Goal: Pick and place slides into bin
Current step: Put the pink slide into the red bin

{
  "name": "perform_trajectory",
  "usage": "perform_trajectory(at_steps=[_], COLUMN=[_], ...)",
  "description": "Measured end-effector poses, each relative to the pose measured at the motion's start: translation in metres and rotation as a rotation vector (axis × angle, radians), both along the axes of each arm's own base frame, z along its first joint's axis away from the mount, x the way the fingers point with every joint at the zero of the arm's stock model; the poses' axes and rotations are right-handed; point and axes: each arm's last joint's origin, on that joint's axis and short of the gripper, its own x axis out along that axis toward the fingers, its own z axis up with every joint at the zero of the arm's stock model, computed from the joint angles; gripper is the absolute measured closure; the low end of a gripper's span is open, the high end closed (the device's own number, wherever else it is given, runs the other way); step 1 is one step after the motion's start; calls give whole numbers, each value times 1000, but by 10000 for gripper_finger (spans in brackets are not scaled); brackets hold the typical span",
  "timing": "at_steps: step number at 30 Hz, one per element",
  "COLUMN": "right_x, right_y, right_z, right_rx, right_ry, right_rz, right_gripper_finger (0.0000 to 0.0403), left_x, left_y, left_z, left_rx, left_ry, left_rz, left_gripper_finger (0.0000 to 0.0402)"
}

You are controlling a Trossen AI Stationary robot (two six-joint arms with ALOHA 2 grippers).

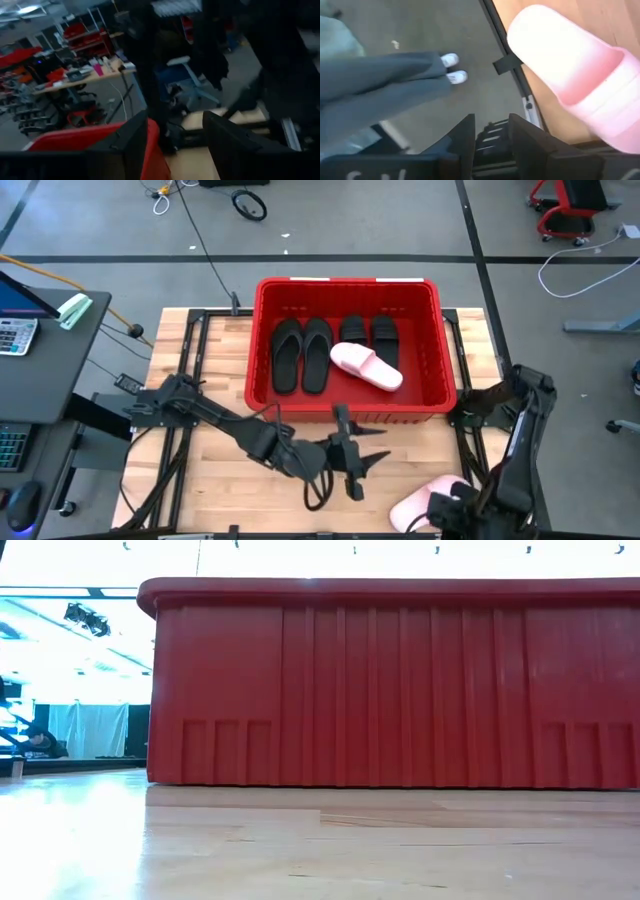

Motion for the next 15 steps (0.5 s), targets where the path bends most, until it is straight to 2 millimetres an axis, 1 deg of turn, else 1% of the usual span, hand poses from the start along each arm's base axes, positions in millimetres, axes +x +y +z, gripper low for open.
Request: perform_trajectory(at_steps=[3, 7, 12, 15], right_x=[5, 14, 19, 20], right_y=[9, 13, 6, 0], right_z=[-16, -36, -52, -56], right_rx=[-46, -91, -195, -238], right_ry=[25, 116, 247, 316], right_rz=[15, 25, 10, -56], right_gripper_finger=[279, 279, 279, 279], left_x=[-5, -5, -5, -6], left_y=[7, 10, 10, 10], left_z=[11, 13, 13, 10], left_rx=[-12, -13, -8, 3], left_ry=[-24, -26, -18, 3], left_rz=[8, 14, 13, 12], left_gripper_finger=[212, 216, 212, 213])
